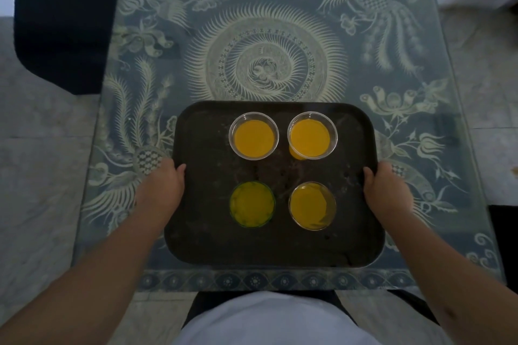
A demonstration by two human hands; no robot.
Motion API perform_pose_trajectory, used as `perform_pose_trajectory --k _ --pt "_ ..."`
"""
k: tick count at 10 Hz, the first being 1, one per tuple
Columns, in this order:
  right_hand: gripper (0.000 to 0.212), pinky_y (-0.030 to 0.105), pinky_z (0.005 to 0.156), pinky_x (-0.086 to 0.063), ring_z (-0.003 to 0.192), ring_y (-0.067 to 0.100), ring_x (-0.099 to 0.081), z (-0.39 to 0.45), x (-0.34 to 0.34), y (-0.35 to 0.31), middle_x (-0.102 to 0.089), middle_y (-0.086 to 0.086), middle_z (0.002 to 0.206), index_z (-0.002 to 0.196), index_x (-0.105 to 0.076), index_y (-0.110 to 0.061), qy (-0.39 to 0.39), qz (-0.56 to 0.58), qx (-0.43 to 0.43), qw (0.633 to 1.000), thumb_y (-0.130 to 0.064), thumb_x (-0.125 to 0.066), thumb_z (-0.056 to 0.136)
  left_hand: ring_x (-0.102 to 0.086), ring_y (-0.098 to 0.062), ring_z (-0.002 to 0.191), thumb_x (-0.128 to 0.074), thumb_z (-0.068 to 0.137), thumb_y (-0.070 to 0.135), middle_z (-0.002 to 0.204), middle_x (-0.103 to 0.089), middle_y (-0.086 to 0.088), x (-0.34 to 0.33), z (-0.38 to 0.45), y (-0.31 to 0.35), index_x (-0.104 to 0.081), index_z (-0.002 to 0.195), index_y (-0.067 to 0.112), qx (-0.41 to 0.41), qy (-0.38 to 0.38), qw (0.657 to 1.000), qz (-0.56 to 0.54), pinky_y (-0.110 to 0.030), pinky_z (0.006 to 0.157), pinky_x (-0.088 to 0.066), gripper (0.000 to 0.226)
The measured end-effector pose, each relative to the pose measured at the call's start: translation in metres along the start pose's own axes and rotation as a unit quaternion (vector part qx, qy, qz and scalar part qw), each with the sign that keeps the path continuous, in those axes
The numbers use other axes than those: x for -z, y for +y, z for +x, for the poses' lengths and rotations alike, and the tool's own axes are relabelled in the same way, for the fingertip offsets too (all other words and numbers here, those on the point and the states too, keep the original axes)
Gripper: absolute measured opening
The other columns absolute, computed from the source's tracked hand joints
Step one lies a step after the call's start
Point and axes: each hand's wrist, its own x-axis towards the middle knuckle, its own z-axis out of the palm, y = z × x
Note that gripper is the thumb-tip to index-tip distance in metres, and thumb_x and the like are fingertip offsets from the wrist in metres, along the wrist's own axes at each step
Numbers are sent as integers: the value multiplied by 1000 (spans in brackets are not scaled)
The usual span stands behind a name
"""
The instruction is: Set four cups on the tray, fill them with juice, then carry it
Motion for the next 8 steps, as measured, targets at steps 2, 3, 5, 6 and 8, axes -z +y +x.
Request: perform_pose_trajectory --k 2,3,5,6,8 --pt "29 41 63 -48 70 29 -55 -6 8 1 -55 8 79 99 -46 -16 -7 -24 18 1000 -44 -39 98 -63 -38 89 -43 101 40 97 -64 -20 5 4 1 -52 105 7 25 -51 998 10 -48 79 -52 34" --pt "29 39 62 -43 72 28 -53 -7 14 4 -56 8 84 101 -47 -18 -15 -44 34 998 -45 -38 98 -61 -40 99 -46 100 38 108 -62 -21 8 3 0 -52 116 5 21 -71 997 13 -47 83 -50 36" --pt "25 44 70 -50 85 29 -60 -14 24 10 -63 9 99 96 -45 -24 -42 -48 51 997 -48 -40 95 -61 -37 107 -51 93 49 121 -61 -19 14 -3 -6 -48 130 8 0 -103 995 -5 -51 91 -52 55" --pt "32 46 76 -50 93 31 -59 -26 32 6 -61 12 111 106 -49 -20 -36 -36 51 997 -49 -43 94 -57 -36 111 -53 92 50 123 -56 -19 30 -15 4 -48 127 6 -16 -82 996 1 -49 91 -50 56" --pt "57 48 97 -46 122 33 -52 -61 50 -7 -53 13 133 134 -45 -11 27 13 104 994 -49 -45 93 -43 -31 132 -49 93 52 143 -44 -16 61 -51 29 -34 144 7 -93 5 993 -72 -47 109 -39 70"
